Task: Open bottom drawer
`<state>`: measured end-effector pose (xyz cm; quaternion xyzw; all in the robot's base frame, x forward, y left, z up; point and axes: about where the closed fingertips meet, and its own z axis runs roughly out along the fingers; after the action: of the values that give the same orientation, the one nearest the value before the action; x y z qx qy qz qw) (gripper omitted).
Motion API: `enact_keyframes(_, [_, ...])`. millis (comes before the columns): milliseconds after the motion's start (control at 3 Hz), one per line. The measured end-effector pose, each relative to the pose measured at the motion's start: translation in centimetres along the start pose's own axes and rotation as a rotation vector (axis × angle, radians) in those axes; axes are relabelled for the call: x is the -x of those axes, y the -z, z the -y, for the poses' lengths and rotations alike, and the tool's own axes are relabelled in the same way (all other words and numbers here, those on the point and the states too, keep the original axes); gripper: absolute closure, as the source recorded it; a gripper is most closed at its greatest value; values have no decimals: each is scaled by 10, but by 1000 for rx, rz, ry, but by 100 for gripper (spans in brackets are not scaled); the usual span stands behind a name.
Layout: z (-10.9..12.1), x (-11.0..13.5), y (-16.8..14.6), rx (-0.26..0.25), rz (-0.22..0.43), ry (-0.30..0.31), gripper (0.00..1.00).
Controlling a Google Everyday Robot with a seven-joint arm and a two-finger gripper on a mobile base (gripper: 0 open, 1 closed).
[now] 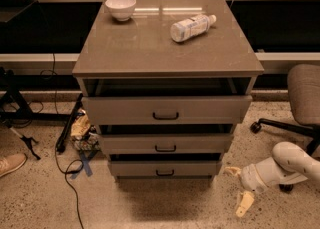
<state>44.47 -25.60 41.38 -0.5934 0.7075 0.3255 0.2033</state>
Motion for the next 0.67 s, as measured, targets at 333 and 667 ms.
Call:
enact_keyframes(333, [5, -6, -12, -10, 16, 43, 0])
enact_keyframes(667, [20, -14, -37, -47, 12, 159, 0])
